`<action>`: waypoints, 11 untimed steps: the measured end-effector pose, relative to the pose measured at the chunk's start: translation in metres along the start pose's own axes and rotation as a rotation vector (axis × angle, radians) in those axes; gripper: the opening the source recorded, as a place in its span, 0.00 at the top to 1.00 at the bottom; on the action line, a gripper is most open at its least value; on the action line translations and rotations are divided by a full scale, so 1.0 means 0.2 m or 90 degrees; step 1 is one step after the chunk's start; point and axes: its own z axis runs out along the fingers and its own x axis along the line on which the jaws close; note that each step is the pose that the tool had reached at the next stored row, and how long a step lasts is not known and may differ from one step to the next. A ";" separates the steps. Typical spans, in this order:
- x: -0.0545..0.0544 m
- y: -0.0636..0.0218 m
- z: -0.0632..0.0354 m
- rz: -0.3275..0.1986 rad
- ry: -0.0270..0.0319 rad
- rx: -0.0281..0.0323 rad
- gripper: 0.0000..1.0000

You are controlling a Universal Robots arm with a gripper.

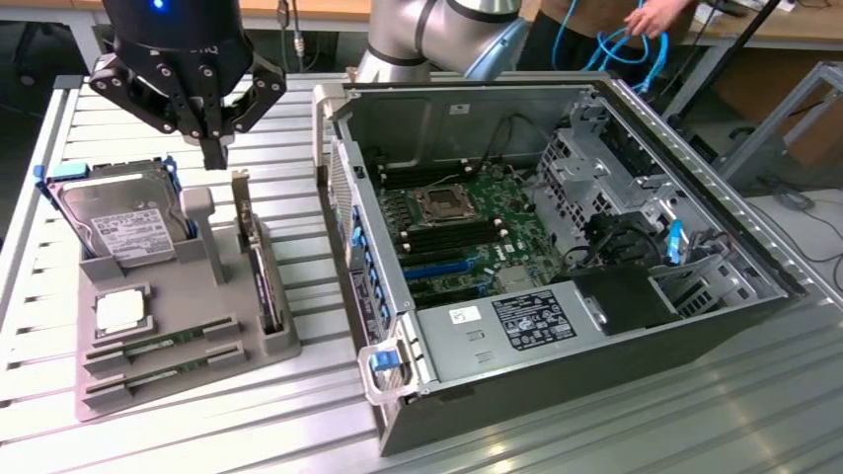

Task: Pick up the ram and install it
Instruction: 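Reach for the ram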

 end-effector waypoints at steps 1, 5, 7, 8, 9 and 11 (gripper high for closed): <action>0.00 -0.001 0.000 0.000 0.0000 0.0000 0.90; 0.00 -0.008 -0.001 0.000 0.0001 0.0001 0.90; 0.00 -0.012 -0.001 0.000 0.0001 0.0001 0.90; 0.00 -0.014 -0.001 0.000 0.0000 0.0001 0.90; 0.00 -0.017 -0.001 0.000 0.0000 0.0001 0.90; 0.00 -0.023 -0.001 0.000 0.0000 0.0001 0.90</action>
